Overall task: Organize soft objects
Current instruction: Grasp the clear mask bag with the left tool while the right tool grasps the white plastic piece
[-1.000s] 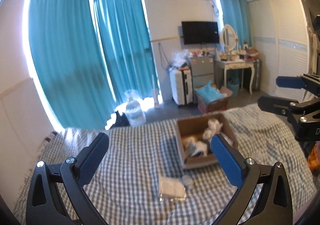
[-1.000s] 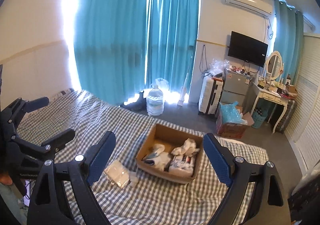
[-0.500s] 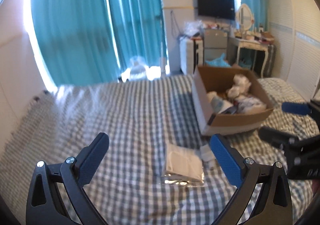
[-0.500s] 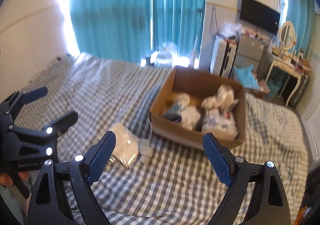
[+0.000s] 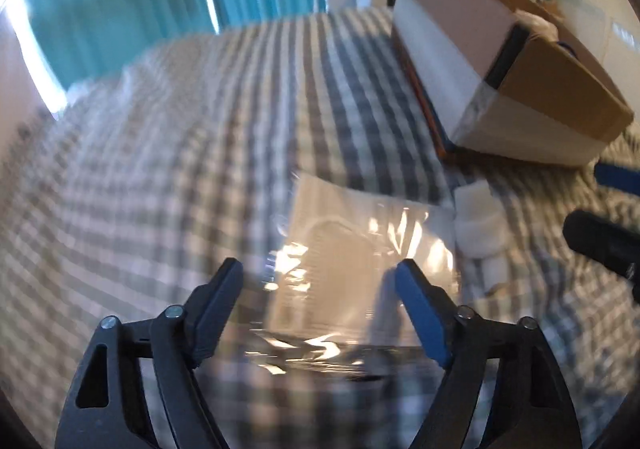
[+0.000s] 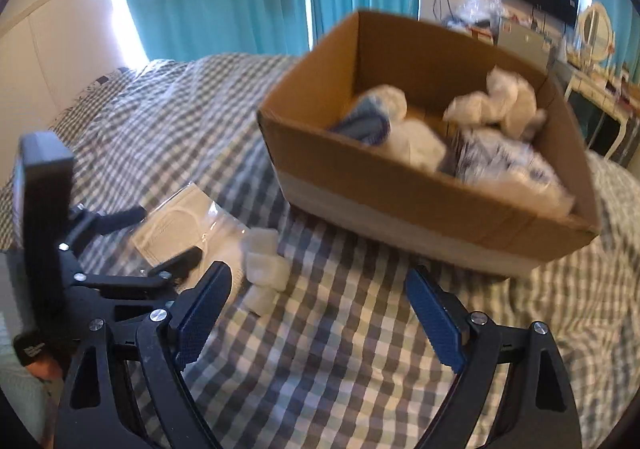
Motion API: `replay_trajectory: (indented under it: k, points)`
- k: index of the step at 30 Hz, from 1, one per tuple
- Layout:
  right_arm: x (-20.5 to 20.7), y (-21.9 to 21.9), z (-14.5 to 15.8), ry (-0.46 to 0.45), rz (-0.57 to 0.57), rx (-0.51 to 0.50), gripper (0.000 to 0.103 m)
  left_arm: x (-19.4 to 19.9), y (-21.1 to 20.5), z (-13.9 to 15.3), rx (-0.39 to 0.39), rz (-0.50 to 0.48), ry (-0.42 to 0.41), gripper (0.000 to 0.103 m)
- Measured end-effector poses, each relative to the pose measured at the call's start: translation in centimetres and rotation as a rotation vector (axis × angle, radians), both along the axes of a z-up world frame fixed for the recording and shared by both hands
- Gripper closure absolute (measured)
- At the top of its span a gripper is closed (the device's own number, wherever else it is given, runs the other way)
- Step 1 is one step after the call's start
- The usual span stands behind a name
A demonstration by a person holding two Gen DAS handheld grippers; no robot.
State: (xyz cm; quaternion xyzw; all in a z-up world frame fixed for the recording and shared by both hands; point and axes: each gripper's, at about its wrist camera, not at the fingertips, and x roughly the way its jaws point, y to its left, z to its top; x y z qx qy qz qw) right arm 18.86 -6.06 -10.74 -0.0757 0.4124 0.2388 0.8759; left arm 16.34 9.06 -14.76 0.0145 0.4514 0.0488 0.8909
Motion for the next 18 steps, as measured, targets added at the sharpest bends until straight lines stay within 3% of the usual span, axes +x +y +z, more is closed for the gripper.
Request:
replay_trajectory:
  k: [2,3,4,7,11,15,17,18]
  points:
    - [0.2,-0.1,-0.5,-0.002,0.0,-0.007,0.014,0.3,0.0,-0.3,-0.088,0.018,0.022,0.037]
    - [0.3,-0.1,-0.7,-0.006,0.0,-0.009,0.014,0.2,-0.2,-0.1,-0.094,0.019,0.025,0.046]
    - [0.5,0.0,-0.8,-0.008,0.002,-0.01,0.014,0.0,-0.5,0.2,-0.074,0.006,0.022,0.061]
    - [0.8,0.5,-1.2,0.001,0.008,-0.01,0.014,-0.8,-0.9,1.3,-0.063,-0.019,0.004,0.089]
    - [0.7,2.0,-1.8,0.016,0.039,-0.016,0.014,-2.0,-0.5,3.3,-0.062,0.003,-0.031,0.089]
    - [1.4,4.4,-2.2,0.029,0.06,-0.002,0.014,-3.4,0.7,5.4,-0.004,0.05,-0.098,0.09]
    - [1.8,5.6,-2.8,0.043,0.056,0.009,0.017,-3.6,1.4,5.7,0.023,0.068,-0.111,0.091]
    - [1.8,6.1,-3.2,0.051,0.058,0.01,0.024,-3.9,1.8,5.7,0.041,0.088,-0.111,0.091]
